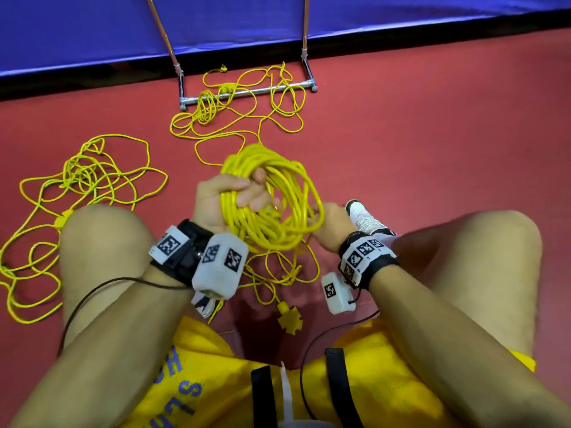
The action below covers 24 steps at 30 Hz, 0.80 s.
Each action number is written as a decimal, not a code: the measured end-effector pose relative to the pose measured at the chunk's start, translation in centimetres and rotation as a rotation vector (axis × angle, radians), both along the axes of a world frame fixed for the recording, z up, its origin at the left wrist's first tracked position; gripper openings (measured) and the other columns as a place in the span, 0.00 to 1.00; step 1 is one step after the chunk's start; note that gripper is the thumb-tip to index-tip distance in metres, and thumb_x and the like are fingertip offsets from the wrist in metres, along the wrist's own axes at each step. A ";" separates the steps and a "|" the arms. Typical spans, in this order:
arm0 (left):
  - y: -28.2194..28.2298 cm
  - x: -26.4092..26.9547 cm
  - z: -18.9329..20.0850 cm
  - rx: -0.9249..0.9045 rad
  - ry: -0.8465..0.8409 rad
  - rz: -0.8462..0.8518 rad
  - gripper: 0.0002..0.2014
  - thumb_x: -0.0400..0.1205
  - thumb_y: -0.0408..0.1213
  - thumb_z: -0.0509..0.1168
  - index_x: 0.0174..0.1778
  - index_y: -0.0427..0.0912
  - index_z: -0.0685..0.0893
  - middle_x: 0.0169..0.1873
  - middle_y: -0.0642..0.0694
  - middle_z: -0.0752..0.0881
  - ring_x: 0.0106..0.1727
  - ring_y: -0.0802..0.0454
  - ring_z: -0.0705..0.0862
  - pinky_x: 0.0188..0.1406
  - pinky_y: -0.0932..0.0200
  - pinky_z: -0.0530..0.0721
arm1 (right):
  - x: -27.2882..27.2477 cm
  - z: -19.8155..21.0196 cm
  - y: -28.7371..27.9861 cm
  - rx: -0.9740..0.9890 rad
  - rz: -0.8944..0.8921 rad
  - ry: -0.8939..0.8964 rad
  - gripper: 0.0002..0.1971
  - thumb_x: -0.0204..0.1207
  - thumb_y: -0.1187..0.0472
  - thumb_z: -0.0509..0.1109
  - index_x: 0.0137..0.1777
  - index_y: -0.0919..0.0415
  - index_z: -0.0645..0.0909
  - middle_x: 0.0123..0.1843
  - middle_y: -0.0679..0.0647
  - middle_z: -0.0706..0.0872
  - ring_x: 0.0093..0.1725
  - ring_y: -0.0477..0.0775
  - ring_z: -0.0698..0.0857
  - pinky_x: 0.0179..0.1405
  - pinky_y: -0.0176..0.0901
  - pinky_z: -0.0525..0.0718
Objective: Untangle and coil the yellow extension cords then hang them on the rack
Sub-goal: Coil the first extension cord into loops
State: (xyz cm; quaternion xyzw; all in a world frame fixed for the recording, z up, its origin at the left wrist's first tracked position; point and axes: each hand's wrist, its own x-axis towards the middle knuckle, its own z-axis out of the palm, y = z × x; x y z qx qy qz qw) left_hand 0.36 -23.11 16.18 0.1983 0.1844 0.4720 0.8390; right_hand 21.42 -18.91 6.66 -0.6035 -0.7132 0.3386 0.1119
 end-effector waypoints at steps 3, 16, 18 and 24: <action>1.2 -1.9 0.4 0.013 -0.137 0.105 0.14 0.69 0.31 0.71 0.49 0.35 0.80 0.21 0.49 0.78 0.29 0.52 0.78 0.58 0.49 0.81 | -0.7 -0.8 -0.7 -0.046 0.050 -0.058 0.11 0.80 0.53 0.67 0.37 0.55 0.76 0.34 0.55 0.83 0.45 0.67 0.83 0.42 0.48 0.75; 3.8 -3.6 0.5 -0.161 0.339 0.866 0.07 0.83 0.31 0.58 0.42 0.36 0.81 0.17 0.49 0.73 0.23 0.51 0.76 0.35 0.57 0.81 | -0.4 -2.7 -2.3 -0.208 0.245 0.003 0.36 0.75 0.77 0.59 0.84 0.56 0.64 0.76 0.61 0.77 0.73 0.62 0.77 0.66 0.33 0.69; 4.1 -3.9 -0.1 -0.134 0.541 0.974 0.05 0.80 0.34 0.67 0.39 0.38 0.80 0.20 0.47 0.76 0.24 0.49 0.78 0.31 0.57 0.81 | -0.5 -1.9 -2.6 -0.241 0.271 0.012 0.31 0.76 0.76 0.58 0.79 0.57 0.71 0.65 0.62 0.85 0.62 0.65 0.85 0.60 0.43 0.77; 3.5 -4.5 -1.4 0.113 1.701 0.969 0.23 0.77 0.41 0.73 0.26 0.49 0.64 0.23 0.51 0.70 0.23 0.57 0.73 0.32 0.57 0.70 | -0.2 0.8 -2.8 -0.132 0.260 0.213 0.22 0.65 0.68 0.53 0.48 0.57 0.88 0.43 0.52 0.90 0.46 0.52 0.86 0.50 0.41 0.79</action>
